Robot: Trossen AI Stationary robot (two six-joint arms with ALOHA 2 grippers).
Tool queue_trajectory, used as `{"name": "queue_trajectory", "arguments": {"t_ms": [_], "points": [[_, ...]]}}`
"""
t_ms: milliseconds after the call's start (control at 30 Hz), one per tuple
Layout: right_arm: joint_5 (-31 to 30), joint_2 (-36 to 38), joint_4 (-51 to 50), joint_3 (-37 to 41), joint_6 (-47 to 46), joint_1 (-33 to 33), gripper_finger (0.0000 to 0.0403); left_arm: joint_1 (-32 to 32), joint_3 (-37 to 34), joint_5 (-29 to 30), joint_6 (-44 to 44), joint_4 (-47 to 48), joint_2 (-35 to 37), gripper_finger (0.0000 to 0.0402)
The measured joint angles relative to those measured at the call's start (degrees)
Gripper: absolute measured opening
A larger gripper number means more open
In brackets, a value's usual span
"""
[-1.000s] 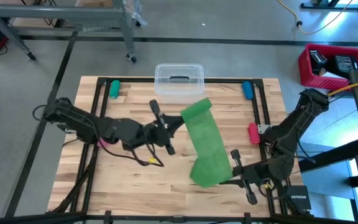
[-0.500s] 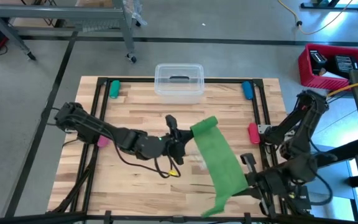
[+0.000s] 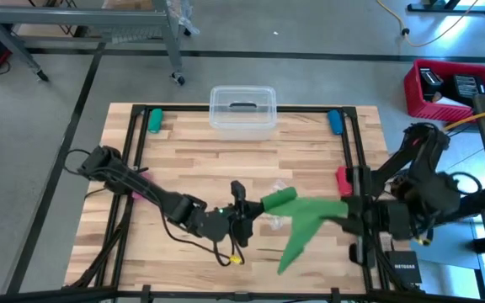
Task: Roll bandage
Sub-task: Roll the green bandage
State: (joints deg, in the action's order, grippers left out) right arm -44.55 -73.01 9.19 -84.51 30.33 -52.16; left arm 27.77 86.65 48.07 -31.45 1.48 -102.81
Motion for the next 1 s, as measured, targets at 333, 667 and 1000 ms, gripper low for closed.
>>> {"name": "queue_trajectory", "arguments": {"t_ms": [333, 667, 1000], "points": [[-2.7, 0.2, -0.5, -2.1, -0.2, 12.3, 0.0005, 3.1, 0.0, -4.9, 5.8, -1.1, -3.7, 0.0011], [-7.1, 0.2, -10.9, -2.1, -5.9, 25.0, 0.0005, 5.5, 0.0, -11.9, 22.8, -0.5, -3.8, 0.0011], [5.3, -0.2, -38.0, 0.1, -29.1, 40.8, 0.0005, 6.1, 0.0, -20.6, 31.2, -1.1, -4.6, 0.0011]]}}
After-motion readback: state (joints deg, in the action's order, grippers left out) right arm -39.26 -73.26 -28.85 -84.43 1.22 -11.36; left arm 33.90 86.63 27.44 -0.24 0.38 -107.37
